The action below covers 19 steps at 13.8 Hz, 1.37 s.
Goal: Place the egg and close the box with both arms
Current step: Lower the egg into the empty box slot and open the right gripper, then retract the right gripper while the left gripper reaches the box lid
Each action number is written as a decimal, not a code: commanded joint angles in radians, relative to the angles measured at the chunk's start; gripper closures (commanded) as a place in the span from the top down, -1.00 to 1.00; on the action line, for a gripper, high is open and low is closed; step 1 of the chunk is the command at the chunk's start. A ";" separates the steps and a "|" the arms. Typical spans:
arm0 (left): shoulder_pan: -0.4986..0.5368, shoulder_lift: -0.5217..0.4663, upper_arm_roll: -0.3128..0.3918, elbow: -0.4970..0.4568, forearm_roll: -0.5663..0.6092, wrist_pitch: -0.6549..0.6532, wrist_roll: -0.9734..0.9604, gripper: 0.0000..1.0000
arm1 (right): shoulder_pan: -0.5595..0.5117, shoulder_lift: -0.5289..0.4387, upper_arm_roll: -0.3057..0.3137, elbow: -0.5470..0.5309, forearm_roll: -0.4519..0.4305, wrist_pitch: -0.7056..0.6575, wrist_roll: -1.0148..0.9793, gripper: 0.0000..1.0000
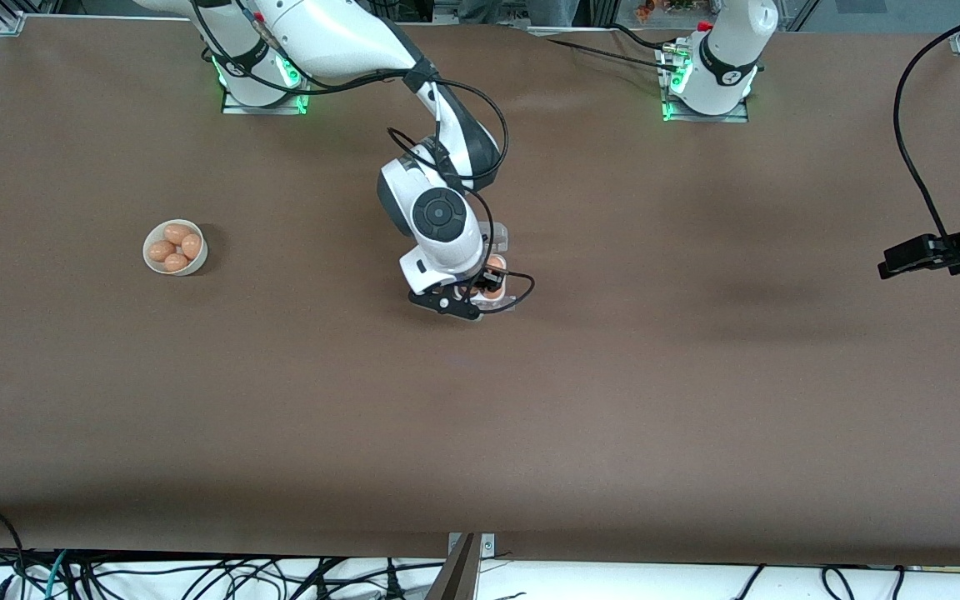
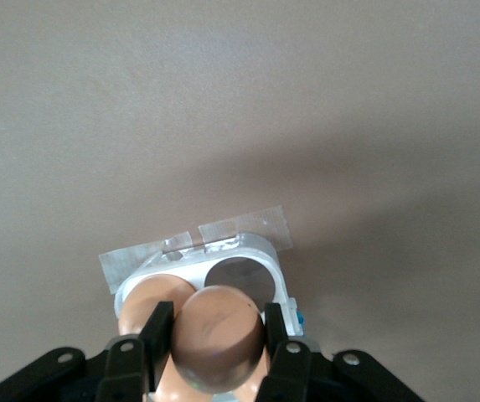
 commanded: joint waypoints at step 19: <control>-0.182 0.046 -0.092 0.016 -0.035 -0.178 -0.142 0.32 | -0.248 -0.128 -0.029 0.060 -0.003 -0.249 -0.303 1.00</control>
